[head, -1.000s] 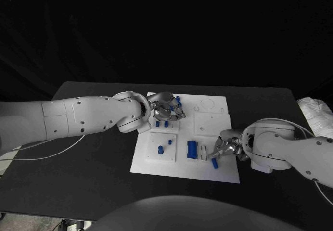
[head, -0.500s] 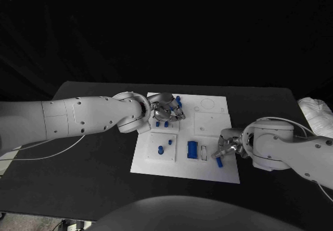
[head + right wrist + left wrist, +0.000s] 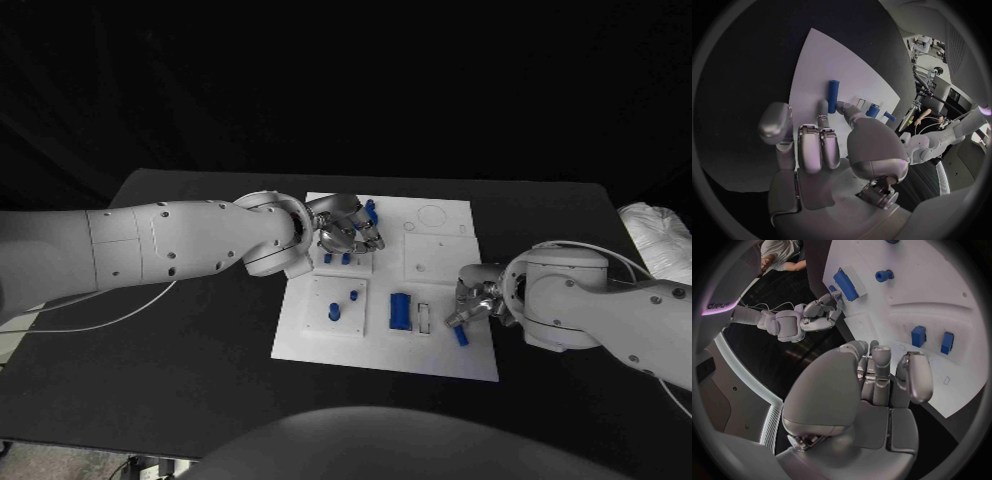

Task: Assemble the parts on the task board

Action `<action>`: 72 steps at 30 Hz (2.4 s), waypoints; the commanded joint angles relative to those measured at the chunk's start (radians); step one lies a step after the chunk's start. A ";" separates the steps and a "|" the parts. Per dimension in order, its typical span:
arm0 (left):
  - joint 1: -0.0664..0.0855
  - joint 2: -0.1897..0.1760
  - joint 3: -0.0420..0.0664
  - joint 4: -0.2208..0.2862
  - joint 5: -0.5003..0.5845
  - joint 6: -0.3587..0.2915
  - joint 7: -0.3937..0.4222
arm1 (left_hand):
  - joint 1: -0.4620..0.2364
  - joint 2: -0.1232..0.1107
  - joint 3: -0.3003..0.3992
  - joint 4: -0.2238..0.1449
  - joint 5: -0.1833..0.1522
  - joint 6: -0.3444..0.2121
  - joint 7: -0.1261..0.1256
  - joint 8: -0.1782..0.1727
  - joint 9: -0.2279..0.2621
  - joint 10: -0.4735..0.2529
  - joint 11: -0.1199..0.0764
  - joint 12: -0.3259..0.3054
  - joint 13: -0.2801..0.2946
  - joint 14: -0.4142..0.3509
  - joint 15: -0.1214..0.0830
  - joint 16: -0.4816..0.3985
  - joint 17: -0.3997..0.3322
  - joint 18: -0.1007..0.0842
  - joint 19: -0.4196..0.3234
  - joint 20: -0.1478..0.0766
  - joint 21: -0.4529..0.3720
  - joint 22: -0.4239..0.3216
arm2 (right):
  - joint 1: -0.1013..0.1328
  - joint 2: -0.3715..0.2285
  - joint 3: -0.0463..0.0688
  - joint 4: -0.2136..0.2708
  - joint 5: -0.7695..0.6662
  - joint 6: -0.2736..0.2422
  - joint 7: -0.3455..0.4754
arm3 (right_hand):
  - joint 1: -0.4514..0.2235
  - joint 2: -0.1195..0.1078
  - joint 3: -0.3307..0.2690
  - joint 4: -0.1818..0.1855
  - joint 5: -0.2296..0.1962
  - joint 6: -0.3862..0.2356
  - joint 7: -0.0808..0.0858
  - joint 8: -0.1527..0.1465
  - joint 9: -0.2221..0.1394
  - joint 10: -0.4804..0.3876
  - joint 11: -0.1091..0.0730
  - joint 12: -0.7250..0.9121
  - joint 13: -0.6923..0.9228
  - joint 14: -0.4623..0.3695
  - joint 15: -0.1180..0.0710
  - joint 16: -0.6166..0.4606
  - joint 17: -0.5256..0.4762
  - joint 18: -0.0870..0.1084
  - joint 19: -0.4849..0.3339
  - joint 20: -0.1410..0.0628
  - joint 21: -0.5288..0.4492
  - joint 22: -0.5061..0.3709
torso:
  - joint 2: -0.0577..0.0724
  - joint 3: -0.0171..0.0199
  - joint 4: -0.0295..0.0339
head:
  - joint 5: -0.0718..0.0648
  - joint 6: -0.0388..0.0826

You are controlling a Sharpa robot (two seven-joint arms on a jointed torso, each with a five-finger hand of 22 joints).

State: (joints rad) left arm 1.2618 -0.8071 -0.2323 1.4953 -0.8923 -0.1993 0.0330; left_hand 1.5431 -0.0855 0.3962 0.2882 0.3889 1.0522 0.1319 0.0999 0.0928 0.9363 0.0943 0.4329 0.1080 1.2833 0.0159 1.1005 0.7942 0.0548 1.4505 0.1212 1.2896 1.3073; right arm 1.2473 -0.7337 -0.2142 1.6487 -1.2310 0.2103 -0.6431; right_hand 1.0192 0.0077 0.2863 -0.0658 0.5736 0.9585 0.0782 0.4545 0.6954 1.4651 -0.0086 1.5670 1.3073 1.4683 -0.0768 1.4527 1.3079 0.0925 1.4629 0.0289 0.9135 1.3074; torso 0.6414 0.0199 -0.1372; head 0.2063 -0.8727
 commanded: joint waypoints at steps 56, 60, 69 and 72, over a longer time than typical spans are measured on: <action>-0.003 0.010 0.000 -0.010 -0.004 0.037 -0.022 | 0.006 0.005 0.005 0.001 0.002 -0.001 0.006 0.004 0.002 0.010 0.000 0.005 0.003 -0.010 0.002 -0.013 -0.015 0.008 -0.008 0.000 -0.012 0.179 | 0.060 0.057 -0.012 -0.090 0.505 -0.122 -0.039 | 0.024 0.031 0.105 -0.051 0.085 0.031 -0.001 -0.357 -0.064 0.106 0.000 0.004 0.263 0.064 0.001 -0.013 0.073 0.014 -0.005 0.002 -0.027 0.119 | 0.000 0.0006 0.0004 | 0.000 0.000; -0.003 0.011 0.000 -0.011 -0.004 0.038 -0.023 | 0.006 0.005 0.005 0.001 0.002 -0.001 0.006 0.004 0.002 0.010 0.000 0.005 0.003 -0.010 0.002 -0.013 -0.015 0.008 -0.008 0.000 -0.012 0.179 | 0.060 0.064 -0.012 -0.106 0.540 -0.112 -0.042 | 0.023 0.033 0.106 -0.050 0.083 0.031 -0.001 -0.356 -0.064 0.106 0.000 0.004 0.263 0.064 0.001 -0.013 0.074 0.014 -0.005 0.002 -0.024 0.120 | 0.000 0.0001 -0.0002 | -0.001 0.000; -0.004 0.014 0.000 -0.014 -0.004 0.042 -0.026 | 0.006 0.005 0.006 0.001 0.001 -0.002 0.007 0.004 0.001 0.008 0.001 0.004 0.003 -0.012 0.002 -0.015 -0.017 0.009 -0.009 0.000 -0.016 0.178 | 0.060 0.067 -0.012 -0.126 0.594 -0.099 -0.044 | 0.024 0.041 0.113 -0.049 0.077 0.037 -0.003 -0.352 -0.063 0.106 -0.001 0.004 0.263 0.064 0.000 -0.011 0.076 0.013 -0.004 0.001 -0.021 0.121 | 0.001 0.0005 -0.0008 | -0.002 0.000; -0.004 0.014 0.000 -0.015 -0.004 0.044 -0.027 | 0.006 0.005 0.006 0.001 0.001 -0.002 0.007 0.004 0.001 0.008 0.001 0.004 0.003 -0.012 0.002 -0.015 -0.017 0.009 -0.009 0.000 -0.016 0.178 | 0.060 0.063 -0.012 -0.131 0.612 -0.095 -0.042 | 0.025 0.042 0.115 -0.051 0.072 0.042 -0.005 -0.349 -0.062 0.106 -0.002 0.004 0.263 0.065 0.000 -0.010 0.077 0.013 -0.003 0.001 -0.018 0.122 | 0.001 0.0007 -0.0005 | -0.002 0.000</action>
State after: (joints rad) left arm 1.2581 -0.7951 -0.2323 1.4795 -0.8956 -0.1728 0.0078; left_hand 1.5431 -0.0855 0.3961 0.2882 0.3889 1.0521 0.1317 0.0999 0.0933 0.9434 0.0944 0.4329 0.1099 1.2798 0.0195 1.0916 0.7781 0.0548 1.4506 0.1211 1.2779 1.3073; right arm 1.3071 -0.6697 -0.2262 1.5197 -0.6626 0.0877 -0.6817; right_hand 1.0499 0.0417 0.3878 -0.1074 0.6498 0.9901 0.0847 0.0971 0.6286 1.4651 -0.0085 1.5670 1.3073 1.4682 -0.0768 1.4412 1.3073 0.0922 1.4629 0.0288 0.8921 1.3077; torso 0.6419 0.0202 -0.1378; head 0.2043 -0.8727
